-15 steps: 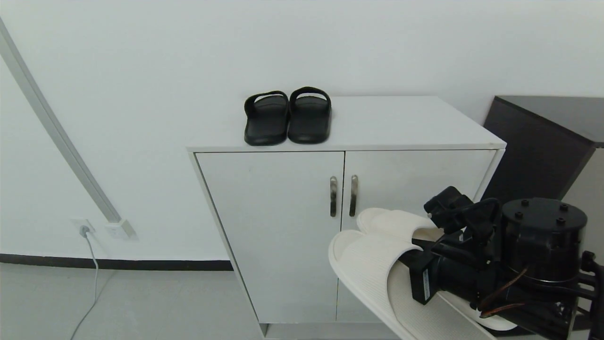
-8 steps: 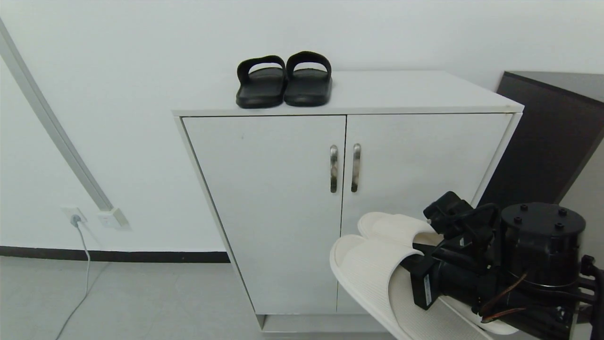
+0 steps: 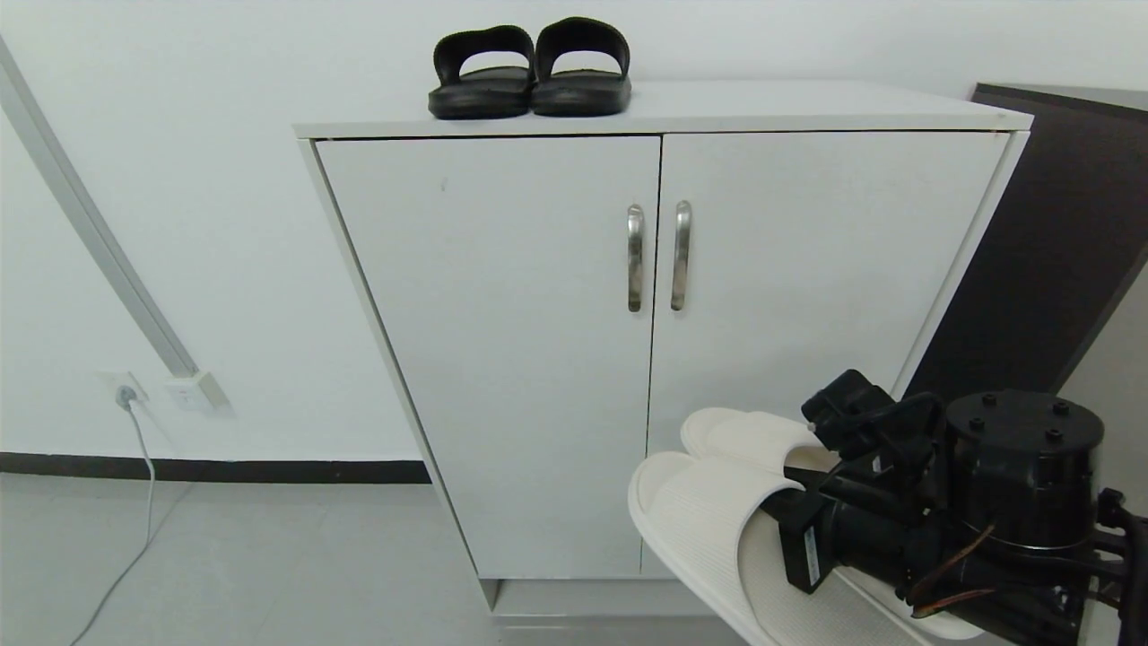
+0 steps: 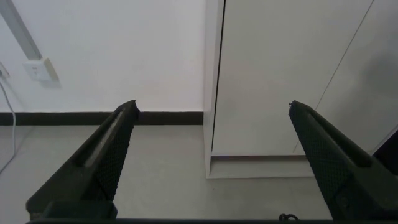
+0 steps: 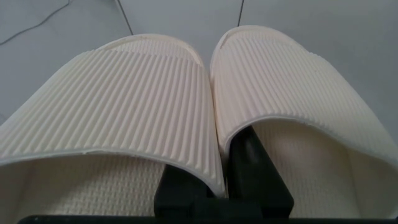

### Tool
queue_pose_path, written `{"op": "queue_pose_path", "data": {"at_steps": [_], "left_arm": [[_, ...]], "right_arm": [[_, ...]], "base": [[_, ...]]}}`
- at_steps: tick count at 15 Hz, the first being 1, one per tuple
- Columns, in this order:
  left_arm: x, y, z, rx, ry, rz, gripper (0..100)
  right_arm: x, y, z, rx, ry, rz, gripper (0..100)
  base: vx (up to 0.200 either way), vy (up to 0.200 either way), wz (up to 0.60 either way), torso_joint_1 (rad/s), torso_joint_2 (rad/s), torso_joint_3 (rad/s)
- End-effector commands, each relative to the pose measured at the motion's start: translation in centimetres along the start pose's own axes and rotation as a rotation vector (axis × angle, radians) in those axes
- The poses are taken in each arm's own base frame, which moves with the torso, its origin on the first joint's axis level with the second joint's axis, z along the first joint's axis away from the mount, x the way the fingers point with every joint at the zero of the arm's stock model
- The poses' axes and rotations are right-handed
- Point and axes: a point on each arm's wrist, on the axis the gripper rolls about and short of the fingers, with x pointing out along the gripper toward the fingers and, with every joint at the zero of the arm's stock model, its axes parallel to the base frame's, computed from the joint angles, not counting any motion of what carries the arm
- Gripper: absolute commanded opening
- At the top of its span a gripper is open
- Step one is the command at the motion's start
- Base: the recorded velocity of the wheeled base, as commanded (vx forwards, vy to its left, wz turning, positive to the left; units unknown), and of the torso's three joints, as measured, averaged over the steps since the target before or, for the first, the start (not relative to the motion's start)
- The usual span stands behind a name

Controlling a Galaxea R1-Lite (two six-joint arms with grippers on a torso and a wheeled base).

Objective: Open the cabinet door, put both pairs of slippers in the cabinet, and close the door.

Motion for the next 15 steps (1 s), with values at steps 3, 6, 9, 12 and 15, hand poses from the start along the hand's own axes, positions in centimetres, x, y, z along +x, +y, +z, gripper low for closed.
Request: {"op": "queue_pose_path", "data": {"at_steps": [3, 6, 9, 12, 15], "left_arm": [[0.0, 0.0, 0.0, 0.009, -0.001, -0.004, 100], [0.0, 0.1, 0.1, 0.007, -0.007, 0.052, 100], [-0.4, 0.0, 4.5, -0.016, -0.071, -0.027, 100], [2.1, -0.6, 9.1, -0.115, 0.049, -0.232, 100], [6.0, -1.1, 10.3, -0.13, 0.158, -0.391, 100]], "right_arm": [[0.2, 0.0, -0.3, -0.001, 0.013, -0.001, 0], [0.1, 0.0, -0.4, -0.002, 0.016, -0.001, 0], [0.1, 0.0, -0.4, -0.002, 0.015, -0.003, 0], [-0.1, 0.0, -0.5, -0.002, 0.018, -0.003, 0], [-0.3, -0.1, -0.8, -0.005, 0.027, 0.001, 0]], "base": [[0.0, 0.0, 0.0, -0.002, 0.05, 0.044], [0.0, 0.0, 0.0, 0.0, 0.0, 0.0], [0.0, 0.0, 0.0, 0.0, 0.0, 0.0], [0.0, 0.0, 0.0, 0.0, 0.0, 0.0], [0.0, 0.0, 0.0, 0.0, 0.0, 0.0]]}}
